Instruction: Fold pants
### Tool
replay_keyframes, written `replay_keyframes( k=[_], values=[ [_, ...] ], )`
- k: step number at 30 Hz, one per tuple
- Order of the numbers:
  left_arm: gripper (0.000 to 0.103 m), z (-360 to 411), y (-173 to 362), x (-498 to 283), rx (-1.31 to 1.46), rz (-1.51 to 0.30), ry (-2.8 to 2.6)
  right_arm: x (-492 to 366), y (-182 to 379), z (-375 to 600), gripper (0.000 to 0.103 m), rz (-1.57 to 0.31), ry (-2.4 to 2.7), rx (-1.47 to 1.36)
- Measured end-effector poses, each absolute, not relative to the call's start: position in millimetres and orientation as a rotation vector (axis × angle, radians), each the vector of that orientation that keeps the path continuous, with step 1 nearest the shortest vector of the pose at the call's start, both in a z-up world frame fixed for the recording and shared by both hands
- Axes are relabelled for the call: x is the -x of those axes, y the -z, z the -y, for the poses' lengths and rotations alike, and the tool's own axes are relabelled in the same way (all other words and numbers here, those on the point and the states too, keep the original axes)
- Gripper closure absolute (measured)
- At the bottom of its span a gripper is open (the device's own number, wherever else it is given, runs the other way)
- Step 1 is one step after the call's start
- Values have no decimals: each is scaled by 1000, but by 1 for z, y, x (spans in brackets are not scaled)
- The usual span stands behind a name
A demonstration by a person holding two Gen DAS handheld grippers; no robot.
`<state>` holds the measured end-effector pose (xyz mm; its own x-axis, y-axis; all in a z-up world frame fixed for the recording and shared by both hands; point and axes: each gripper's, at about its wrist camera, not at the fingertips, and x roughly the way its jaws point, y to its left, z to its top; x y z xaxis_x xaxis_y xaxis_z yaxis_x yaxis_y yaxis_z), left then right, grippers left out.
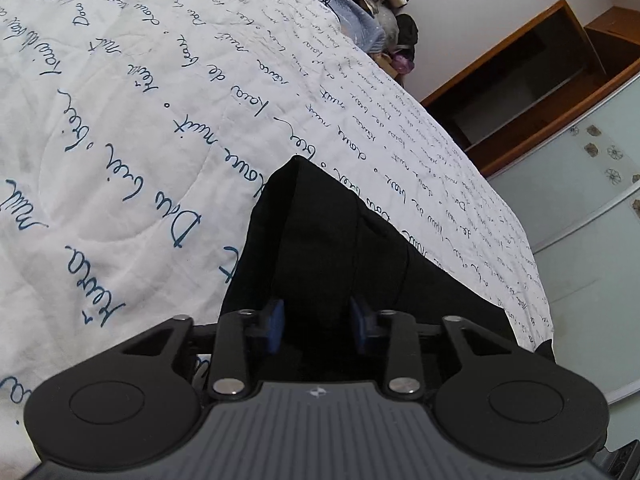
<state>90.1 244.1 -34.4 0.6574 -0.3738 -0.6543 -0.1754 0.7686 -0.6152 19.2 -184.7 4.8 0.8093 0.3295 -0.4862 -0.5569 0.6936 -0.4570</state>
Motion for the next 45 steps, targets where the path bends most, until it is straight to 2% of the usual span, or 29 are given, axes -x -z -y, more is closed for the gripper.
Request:
replay_keyframes(
  k=[2,5,13,27,32,35,41,45],
  values=[
    [78,-245,31,-85,705,-840,129,-18,-4,184,97,-385,-508,632],
    [80,-244,21,-76,682,-818,137,-15,-4,183,97,-390,-513,635],
    [80,-239,9,-46,577,-848,132,10,-4,183,97,-415,-532,670],
    [80,-231,18,-26,483,-909,112,43,15,178,97,-468,-569,728],
    [69,-235,19,-26,459,-952,104,40,23,179,98,-505,-549,742],
    [56,-244,16,-24,468,-951,59,39,29,176,98,-522,-543,758],
    [56,-250,-2,-20,366,-899,-72,40,17,184,96,-550,-559,744],
    [56,-225,-16,-31,309,-850,-21,37,-19,203,96,-496,-568,545]
  ],
)
